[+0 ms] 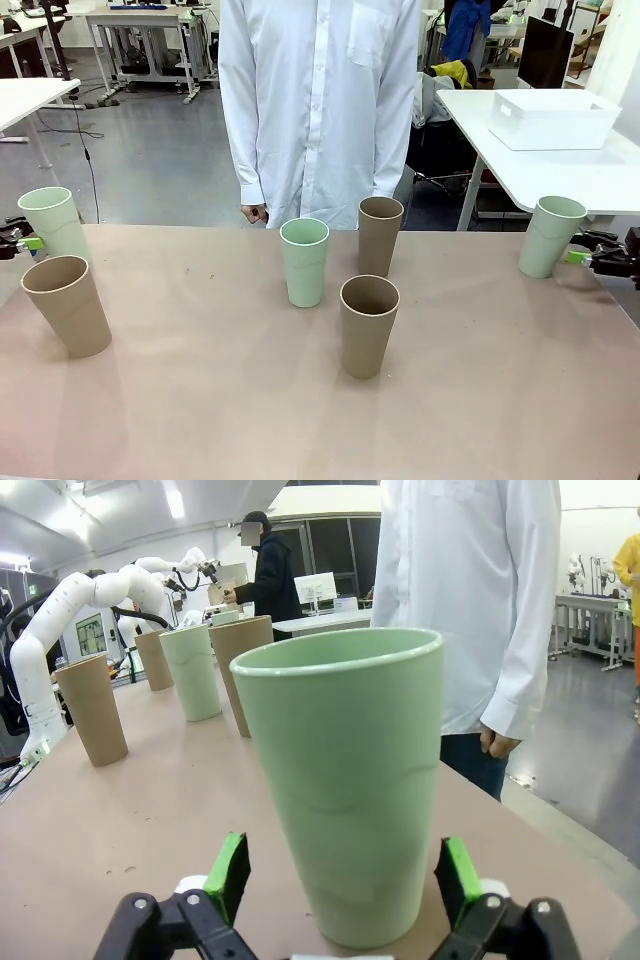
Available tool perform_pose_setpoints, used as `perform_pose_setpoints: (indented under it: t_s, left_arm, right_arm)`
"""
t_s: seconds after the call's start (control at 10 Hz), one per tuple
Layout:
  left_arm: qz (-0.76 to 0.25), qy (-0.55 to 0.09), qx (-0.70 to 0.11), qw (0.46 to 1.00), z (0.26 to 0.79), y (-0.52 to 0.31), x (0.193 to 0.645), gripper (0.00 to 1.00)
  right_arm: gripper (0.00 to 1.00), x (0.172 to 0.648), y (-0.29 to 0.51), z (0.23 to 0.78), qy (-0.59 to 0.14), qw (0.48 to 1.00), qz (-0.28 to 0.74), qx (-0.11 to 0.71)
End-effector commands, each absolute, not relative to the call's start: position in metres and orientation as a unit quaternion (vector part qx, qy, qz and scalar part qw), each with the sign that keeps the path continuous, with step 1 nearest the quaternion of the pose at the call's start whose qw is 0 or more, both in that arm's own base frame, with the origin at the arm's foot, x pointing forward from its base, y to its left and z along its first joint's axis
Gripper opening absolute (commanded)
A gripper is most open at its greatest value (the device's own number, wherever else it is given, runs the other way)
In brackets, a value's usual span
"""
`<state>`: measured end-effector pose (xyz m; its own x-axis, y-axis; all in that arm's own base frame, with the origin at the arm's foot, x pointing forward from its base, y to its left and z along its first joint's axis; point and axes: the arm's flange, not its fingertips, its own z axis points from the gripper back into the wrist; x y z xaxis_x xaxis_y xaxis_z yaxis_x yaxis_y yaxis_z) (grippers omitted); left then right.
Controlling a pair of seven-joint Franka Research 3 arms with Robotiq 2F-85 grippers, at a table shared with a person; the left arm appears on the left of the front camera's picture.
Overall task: Stack the cups and store them in the basket.
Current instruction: Pick up two Reusable plastic cups , one in each hand.
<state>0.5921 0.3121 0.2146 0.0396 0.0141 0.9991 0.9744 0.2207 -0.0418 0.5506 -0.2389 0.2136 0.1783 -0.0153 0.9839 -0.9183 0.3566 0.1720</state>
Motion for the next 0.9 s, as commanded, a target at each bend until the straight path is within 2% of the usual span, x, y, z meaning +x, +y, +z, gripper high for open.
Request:
perform_pose_setpoints:
  t_s: [0.0, 0.8]
  left_arm:
    - [-0.435, -0.546, -0.451, 0.556, 0.219, 0.298, 0.584, 1.00]
    - [-0.442, -0.530, -0.463, 0.556, 0.217, 0.272, 0.592, 1.00]
  right_arm:
    - [1.00, 0.558, -0.233, 0.219, -0.516, 0.633, 0.362, 0.450]
    - [1.00, 0.582, -0.202, 0.221, -0.490, 0.631, 0.381, 0.464]
